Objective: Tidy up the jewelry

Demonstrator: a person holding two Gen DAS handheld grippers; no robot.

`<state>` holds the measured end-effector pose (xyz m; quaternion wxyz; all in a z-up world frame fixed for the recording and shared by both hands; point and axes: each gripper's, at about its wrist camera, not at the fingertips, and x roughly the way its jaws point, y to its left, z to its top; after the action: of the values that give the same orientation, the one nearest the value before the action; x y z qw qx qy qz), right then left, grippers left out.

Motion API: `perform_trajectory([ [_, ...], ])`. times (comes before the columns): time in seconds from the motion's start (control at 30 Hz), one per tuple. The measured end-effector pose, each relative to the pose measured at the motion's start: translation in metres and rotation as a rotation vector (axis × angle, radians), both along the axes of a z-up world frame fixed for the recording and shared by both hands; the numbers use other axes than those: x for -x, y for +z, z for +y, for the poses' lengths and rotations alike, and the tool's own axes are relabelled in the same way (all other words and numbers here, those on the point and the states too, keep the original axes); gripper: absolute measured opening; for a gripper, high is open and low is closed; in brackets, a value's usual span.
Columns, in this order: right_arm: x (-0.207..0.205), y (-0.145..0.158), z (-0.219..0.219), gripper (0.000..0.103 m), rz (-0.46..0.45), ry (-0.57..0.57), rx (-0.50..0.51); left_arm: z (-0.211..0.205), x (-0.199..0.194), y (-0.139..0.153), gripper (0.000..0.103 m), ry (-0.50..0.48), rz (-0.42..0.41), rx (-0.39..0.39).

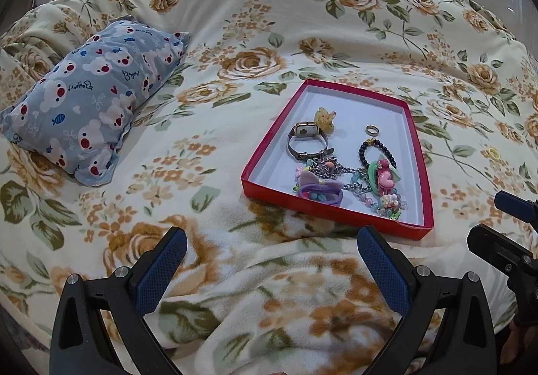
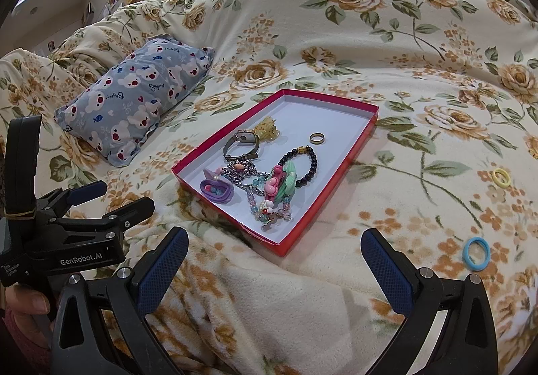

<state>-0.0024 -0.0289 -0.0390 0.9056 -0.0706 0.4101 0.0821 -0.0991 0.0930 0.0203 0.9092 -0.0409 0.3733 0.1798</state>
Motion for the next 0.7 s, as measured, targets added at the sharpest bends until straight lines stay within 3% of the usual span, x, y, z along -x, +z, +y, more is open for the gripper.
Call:
perform_trajectory([
  [0.7, -0.0001, 0.0005, 0.0004, 0.103, 0.000, -0.001, -0.004, -0.0041, 0.0002, 0.0002, 0.102, -0.007, -0.001, -0.019],
])
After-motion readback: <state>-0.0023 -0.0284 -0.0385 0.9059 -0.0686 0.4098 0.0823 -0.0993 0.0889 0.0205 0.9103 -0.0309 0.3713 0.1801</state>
